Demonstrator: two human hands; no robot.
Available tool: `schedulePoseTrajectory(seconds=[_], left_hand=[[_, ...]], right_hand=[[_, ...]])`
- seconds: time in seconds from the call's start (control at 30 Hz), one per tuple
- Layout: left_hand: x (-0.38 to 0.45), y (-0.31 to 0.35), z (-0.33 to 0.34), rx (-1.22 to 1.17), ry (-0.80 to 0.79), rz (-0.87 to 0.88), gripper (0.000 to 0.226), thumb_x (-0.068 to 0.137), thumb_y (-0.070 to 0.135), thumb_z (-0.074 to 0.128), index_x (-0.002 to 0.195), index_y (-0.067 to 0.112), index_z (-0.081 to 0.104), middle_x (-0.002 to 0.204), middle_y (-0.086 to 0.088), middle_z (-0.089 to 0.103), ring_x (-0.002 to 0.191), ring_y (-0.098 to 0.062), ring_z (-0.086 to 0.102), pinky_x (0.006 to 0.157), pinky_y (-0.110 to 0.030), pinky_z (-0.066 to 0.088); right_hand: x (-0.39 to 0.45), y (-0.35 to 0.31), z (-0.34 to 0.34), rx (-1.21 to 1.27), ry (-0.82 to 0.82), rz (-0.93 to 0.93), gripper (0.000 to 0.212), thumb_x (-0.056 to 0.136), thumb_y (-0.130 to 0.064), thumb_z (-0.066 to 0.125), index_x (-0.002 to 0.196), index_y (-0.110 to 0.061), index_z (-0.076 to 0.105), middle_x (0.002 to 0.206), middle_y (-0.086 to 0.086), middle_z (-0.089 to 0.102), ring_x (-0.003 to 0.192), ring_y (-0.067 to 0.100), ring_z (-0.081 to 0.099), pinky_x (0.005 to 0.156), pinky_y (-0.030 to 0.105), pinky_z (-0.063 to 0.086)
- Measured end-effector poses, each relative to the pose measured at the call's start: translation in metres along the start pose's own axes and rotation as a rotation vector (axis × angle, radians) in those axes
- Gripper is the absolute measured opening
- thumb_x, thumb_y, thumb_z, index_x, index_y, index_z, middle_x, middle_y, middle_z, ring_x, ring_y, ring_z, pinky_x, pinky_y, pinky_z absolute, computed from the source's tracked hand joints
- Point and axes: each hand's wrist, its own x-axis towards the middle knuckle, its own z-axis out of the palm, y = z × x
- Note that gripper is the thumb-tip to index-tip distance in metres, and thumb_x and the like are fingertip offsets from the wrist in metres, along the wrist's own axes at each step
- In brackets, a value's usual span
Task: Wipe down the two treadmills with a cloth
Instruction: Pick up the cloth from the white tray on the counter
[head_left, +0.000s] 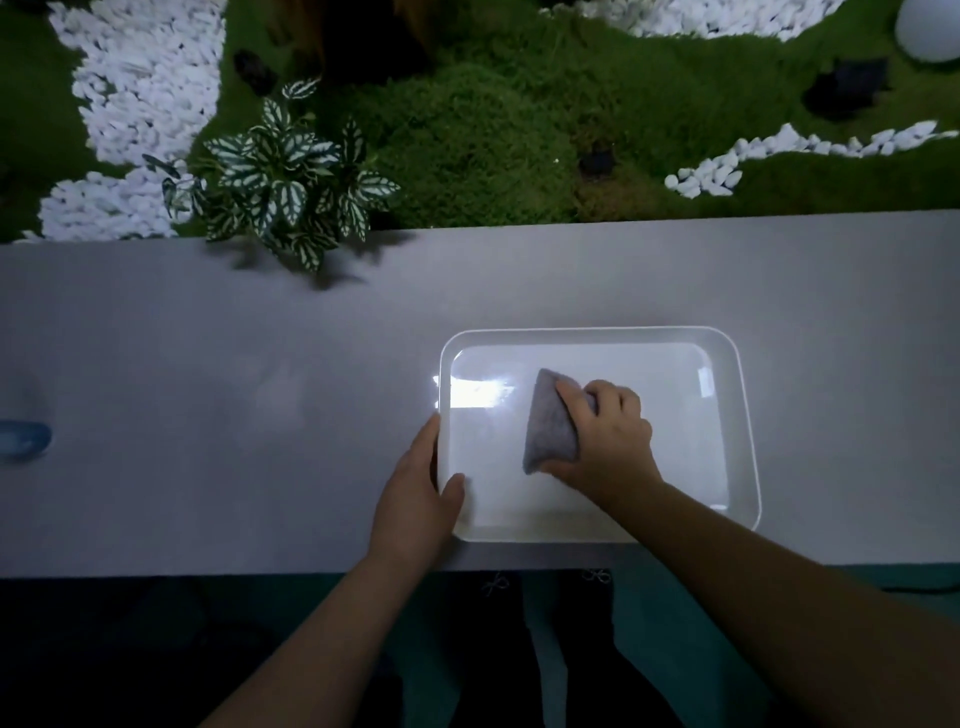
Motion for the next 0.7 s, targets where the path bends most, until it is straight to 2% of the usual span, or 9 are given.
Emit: schedulePoseTrajectory(seconds=[0.07,0.13,0.27,0.37,0.47,0.57,0.7], left_hand=[[0.001,0.0,-0.003,-0.017,-0.02,-0.008,0.07,0.088,0.018,0.058,0.143,0.047,0.026,0.133,0.017,0.054,0.115,-0.009,0.054,0.095,-0.033,0.048],[0.001,0.002,-0.007,-0.025,-0.05,-0.036,0.064,0.088,0.018,0.056,0.141,0.045,0.032,0.127,0.018,0.057,0.112,-0.008,0.056,0.091,-0.029,0.047],[-0.008,0.014,-0.025,0.015,-0.035,-0.062,0.046,0.088,0.019,0.058,0.133,0.03,0.05,0.119,0.016,0.057,0.111,-0.009,0.056,0.09,-0.025,0.042],[-0.023,0.03,-0.047,-0.003,-0.006,-0.111,0.039,0.09,0.02,0.06,0.129,0.02,0.054,0.112,0.008,0.057,0.098,-0.008,0.054,0.084,-0.02,0.037],[-0.044,0.042,-0.07,0.022,0.017,-0.115,0.037,0.091,0.024,0.059,0.127,0.021,0.055,0.112,0.004,0.059,0.092,-0.012,0.056,0.083,-0.023,0.041],[-0.071,0.055,-0.091,0.025,0.051,-0.1,0.034,0.089,0.028,0.059,0.123,0.026,0.057,0.106,0.011,0.06,0.088,-0.012,0.058,0.083,-0.026,0.046],[-0.112,0.075,-0.111,0.025,0.09,-0.059,0.032,0.088,0.031,0.063,0.12,0.028,0.058,0.103,0.014,0.06,0.081,-0.007,0.056,0.079,-0.024,0.046]], right_hand=[[0.002,-0.001,0.0,0.039,-0.021,0.009,0.078,0.072,-0.048,0.071,0.139,-0.021,0.04,0.115,0.008,0.053,0.101,0.026,0.047,0.074,0.034,0.051],[0.004,-0.003,-0.007,0.113,-0.117,0.06,0.058,0.081,-0.03,0.06,0.136,-0.021,0.041,0.112,0.006,0.053,0.098,0.023,0.046,0.077,0.03,0.046],[-0.002,-0.01,-0.043,0.372,-0.283,0.2,0.032,0.076,-0.032,0.051,0.108,-0.026,0.055,0.092,0.001,0.058,0.081,0.021,0.056,0.076,0.041,0.055],[-0.022,-0.015,-0.08,0.406,-0.274,0.193,0.02,0.076,-0.033,0.047,0.092,-0.028,0.058,0.085,-0.004,0.062,0.076,0.017,0.06,0.072,0.037,0.054],[-0.048,-0.023,-0.123,0.434,-0.252,0.205,0.018,0.079,-0.029,0.05,0.096,-0.029,0.058,0.086,-0.006,0.063,0.077,0.014,0.06,0.062,0.028,0.046],[-0.073,-0.032,-0.162,0.523,-0.226,0.216,0.028,0.079,-0.022,0.054,0.106,-0.032,0.056,0.097,-0.009,0.061,0.084,0.011,0.059,0.062,0.021,0.042],[-0.106,-0.045,-0.205,0.673,-0.148,0.175,0.04,0.083,-0.016,0.061,0.118,-0.031,0.049,0.097,-0.012,0.062,0.082,-0.004,0.058,0.061,0.012,0.041]])
